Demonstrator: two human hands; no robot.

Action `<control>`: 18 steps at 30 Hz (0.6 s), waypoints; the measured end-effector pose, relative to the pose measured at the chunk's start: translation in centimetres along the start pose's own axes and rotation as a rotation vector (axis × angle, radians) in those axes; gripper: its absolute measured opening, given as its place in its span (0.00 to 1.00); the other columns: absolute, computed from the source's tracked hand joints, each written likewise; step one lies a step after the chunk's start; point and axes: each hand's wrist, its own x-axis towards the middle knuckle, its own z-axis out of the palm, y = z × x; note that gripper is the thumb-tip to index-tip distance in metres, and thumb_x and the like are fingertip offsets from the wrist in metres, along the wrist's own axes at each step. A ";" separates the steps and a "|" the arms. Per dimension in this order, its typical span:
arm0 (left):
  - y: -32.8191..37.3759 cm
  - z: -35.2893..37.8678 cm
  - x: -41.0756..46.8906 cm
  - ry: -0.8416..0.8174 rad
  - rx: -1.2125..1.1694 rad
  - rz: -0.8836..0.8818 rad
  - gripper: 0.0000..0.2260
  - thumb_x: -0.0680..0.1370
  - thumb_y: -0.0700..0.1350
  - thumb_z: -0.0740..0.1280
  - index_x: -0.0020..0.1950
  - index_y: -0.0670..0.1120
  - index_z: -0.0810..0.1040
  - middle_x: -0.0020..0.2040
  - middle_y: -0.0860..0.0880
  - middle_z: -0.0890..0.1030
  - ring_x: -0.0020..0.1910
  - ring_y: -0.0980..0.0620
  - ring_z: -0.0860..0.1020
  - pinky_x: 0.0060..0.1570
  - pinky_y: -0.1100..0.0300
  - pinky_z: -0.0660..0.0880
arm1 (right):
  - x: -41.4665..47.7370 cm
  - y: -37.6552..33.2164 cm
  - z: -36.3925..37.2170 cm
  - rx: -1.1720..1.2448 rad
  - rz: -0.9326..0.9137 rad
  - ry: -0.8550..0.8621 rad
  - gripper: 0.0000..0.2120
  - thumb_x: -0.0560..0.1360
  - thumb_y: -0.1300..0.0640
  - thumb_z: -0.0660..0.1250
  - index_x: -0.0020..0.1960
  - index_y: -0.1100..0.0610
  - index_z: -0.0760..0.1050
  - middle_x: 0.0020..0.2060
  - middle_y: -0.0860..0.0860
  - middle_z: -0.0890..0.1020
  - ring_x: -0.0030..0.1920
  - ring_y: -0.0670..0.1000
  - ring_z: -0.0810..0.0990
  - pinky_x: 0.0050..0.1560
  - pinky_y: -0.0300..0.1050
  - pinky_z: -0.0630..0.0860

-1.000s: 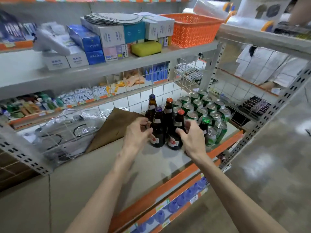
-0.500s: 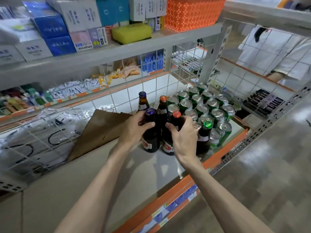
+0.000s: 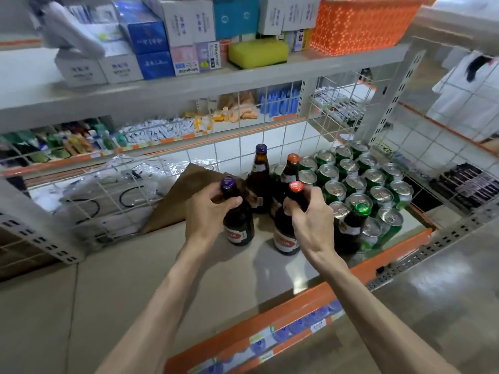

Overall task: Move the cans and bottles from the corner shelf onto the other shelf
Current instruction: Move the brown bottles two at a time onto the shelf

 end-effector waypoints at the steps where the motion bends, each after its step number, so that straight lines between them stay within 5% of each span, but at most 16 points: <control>1: 0.0 -1.0 -0.3 0.035 0.024 -0.018 0.12 0.70 0.43 0.78 0.52 0.52 0.85 0.46 0.63 0.84 0.48 0.71 0.80 0.45 0.78 0.71 | -0.1 -0.4 0.2 0.003 -0.011 -0.034 0.12 0.76 0.56 0.68 0.59 0.55 0.74 0.45 0.46 0.81 0.46 0.50 0.80 0.50 0.49 0.77; 9: 0.6 -10.3 -4.7 0.343 0.171 -0.134 0.14 0.65 0.48 0.82 0.49 0.51 0.87 0.41 0.58 0.85 0.44 0.60 0.84 0.52 0.56 0.81 | -2.5 -4.9 3.5 0.056 -0.111 -0.316 0.10 0.76 0.58 0.69 0.56 0.56 0.74 0.45 0.52 0.83 0.47 0.52 0.81 0.50 0.53 0.79; 13: 1.0 -14.8 -7.9 0.479 0.230 -0.161 0.16 0.65 0.47 0.82 0.52 0.51 0.86 0.38 0.63 0.82 0.43 0.65 0.82 0.44 0.70 0.75 | -4.4 -7.4 6.0 0.084 -0.170 -0.407 0.10 0.75 0.57 0.69 0.56 0.55 0.74 0.46 0.53 0.83 0.48 0.54 0.81 0.51 0.55 0.79; 18: 1.0 -19.4 -11.8 0.611 0.247 -0.205 0.12 0.65 0.49 0.82 0.46 0.54 0.86 0.37 0.63 0.83 0.42 0.65 0.82 0.43 0.68 0.76 | -7.1 -10.6 9.0 0.110 -0.236 -0.510 0.10 0.76 0.59 0.68 0.56 0.56 0.74 0.44 0.51 0.82 0.46 0.53 0.80 0.49 0.48 0.77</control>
